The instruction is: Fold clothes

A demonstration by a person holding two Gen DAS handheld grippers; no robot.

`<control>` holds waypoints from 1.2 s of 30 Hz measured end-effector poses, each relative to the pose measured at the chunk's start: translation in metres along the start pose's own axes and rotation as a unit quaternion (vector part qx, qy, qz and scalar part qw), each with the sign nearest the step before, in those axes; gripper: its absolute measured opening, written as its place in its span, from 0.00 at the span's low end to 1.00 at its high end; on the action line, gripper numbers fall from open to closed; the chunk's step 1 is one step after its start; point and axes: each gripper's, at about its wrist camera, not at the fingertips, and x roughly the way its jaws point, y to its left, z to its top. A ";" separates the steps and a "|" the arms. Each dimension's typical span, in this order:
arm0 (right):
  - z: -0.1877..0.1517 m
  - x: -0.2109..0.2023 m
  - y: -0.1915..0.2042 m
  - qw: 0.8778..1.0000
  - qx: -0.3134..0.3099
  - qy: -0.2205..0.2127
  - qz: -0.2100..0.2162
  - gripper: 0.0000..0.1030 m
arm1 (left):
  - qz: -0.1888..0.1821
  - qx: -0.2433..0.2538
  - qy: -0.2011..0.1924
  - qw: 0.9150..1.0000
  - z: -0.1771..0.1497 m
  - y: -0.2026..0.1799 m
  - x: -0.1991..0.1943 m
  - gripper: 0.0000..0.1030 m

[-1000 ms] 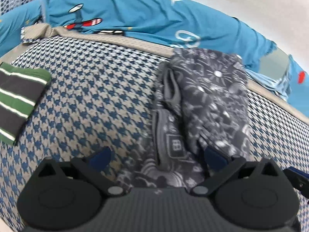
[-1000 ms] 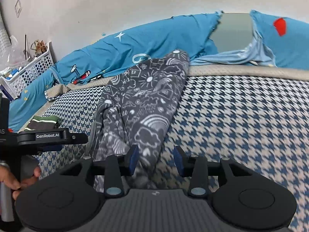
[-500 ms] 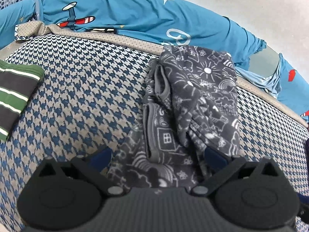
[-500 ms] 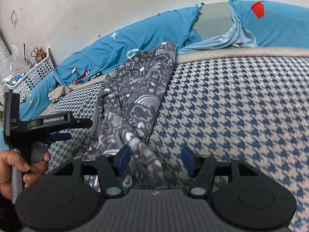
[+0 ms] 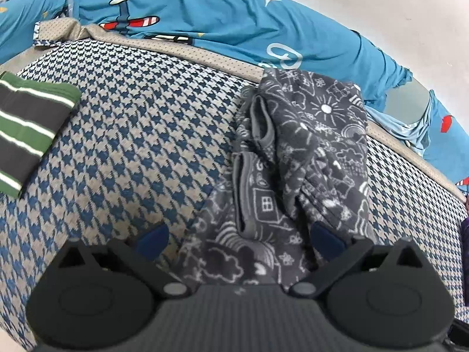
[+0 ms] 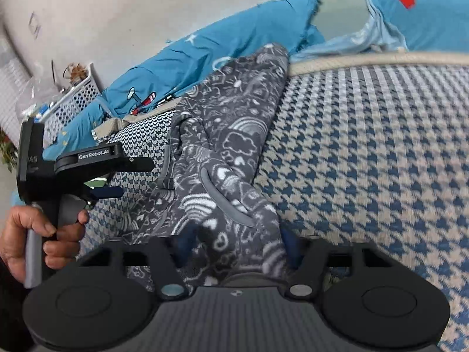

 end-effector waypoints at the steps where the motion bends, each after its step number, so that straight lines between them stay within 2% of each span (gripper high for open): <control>1: -0.001 -0.001 0.004 1.000 -0.010 -0.003 -0.004 0.24 | 0.001 -0.002 0.000 1.000 0.000 0.002 0.000 1.00; 2: -0.002 -0.002 0.007 1.000 -0.019 -0.009 -0.007 0.16 | 0.001 -0.003 0.001 1.000 -0.001 0.003 -0.001 1.00; 6: -0.008 -0.014 0.020 0.999 -0.031 -0.039 0.000 0.14 | -0.003 -0.006 0.008 1.000 -0.002 0.008 -0.001 1.00; 10: -0.013 -0.025 0.044 0.996 -0.052 -0.059 0.034 0.13 | -0.008 -0.006 0.016 1.000 -0.004 0.010 0.000 1.00; 17: -0.022 -0.018 0.097 0.990 -0.086 -0.055 0.093 0.13 | -0.015 -0.020 0.003 1.000 -0.002 0.029 -0.013 1.00; 20: -0.027 -0.008 0.121 0.987 -0.108 -0.049 0.106 0.13 | -0.016 -0.031 -0.003 0.999 0.001 0.041 -0.020 1.00; 28: -0.048 0.029 0.158 0.984 -0.142 -0.019 0.102 0.13 | -0.013 -0.064 -0.020 0.998 0.007 0.071 -0.036 1.00; 36: -0.060 0.059 0.181 0.982 -0.172 -0.002 0.081 0.13 | -0.028 -0.070 -0.024 0.997 0.010 0.077 -0.043 1.00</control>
